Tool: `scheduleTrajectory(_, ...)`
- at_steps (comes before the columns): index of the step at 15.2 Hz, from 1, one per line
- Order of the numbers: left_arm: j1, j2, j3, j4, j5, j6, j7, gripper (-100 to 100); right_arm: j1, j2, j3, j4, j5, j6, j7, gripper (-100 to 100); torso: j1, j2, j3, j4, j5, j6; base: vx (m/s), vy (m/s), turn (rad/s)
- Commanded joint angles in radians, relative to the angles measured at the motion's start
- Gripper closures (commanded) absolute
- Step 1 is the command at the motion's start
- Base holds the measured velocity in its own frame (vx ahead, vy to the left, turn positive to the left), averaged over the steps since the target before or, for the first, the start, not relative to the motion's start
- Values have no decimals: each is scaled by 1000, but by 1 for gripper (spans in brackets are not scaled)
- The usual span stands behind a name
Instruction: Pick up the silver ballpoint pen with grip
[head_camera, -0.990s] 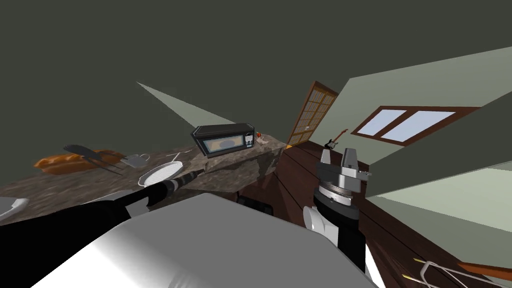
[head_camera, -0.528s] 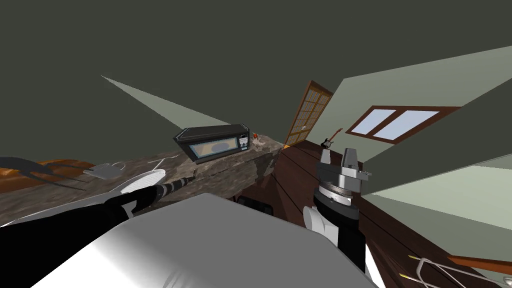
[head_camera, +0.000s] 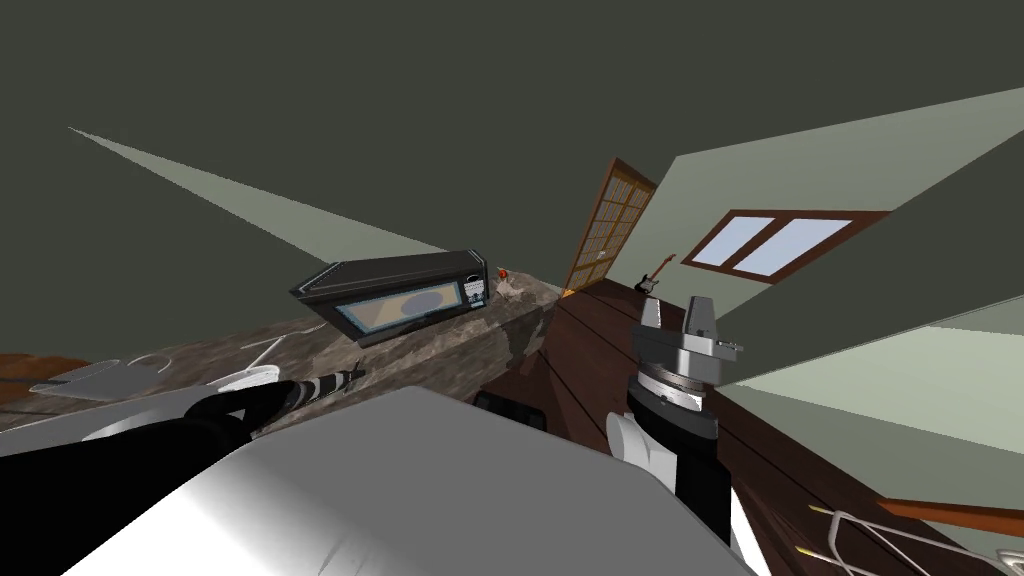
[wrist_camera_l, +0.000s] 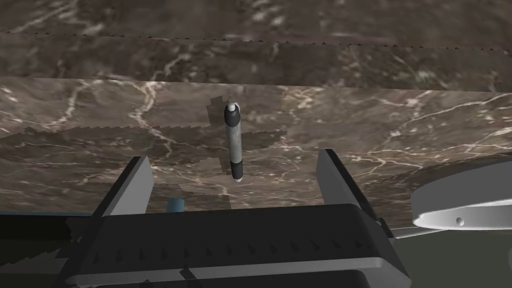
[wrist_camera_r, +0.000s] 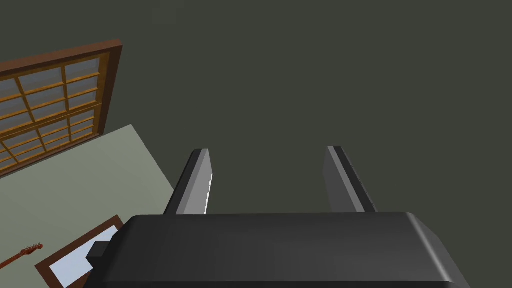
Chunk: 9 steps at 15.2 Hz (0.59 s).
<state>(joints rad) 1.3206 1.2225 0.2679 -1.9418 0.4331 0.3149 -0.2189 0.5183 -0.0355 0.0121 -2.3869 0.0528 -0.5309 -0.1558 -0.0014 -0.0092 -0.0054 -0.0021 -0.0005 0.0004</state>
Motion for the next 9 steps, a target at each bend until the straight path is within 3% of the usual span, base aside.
scheduleTrajectory(1, 31, 35, 5, 17, 11, 28, -1, -100, 0, 0, 0, 0, 0, 0, 0, 0, 0, 0, 0, 0, 0, 0, 144, -12, -87)
scheduleTrajectory(3, 56, 67, 8, 33, 21, 50, -3, -100, 0, 0, 0, 0, 0, 0, 0, 0, 0, -1, 0, 0, 0, 0, 136, -12, -71)
scheduleTrajectory(4, 38, 51, 7, 20, 17, 40, 0, -100, 0, 0, 0, 0, 0, 0, 0, 0, 0, 0, 0, 0, 0, 0, 77, -5, -26)
scheduleTrajectory(6, -8, 25, -36, 68, 6, 34, 0, -100, 0, 0, 0, 0, 0, 0, 0, 0, 1, 5, 3, 1, 0, 0, -4, 7, -154)
scheduleTrajectory(9, -46, 0, -71, 104, -3, 26, -1, -100, 0, 0, 0, 0, 0, 0, 0, 0, 2, 13, 7, 3, 1, 0, -55, 15, -151)
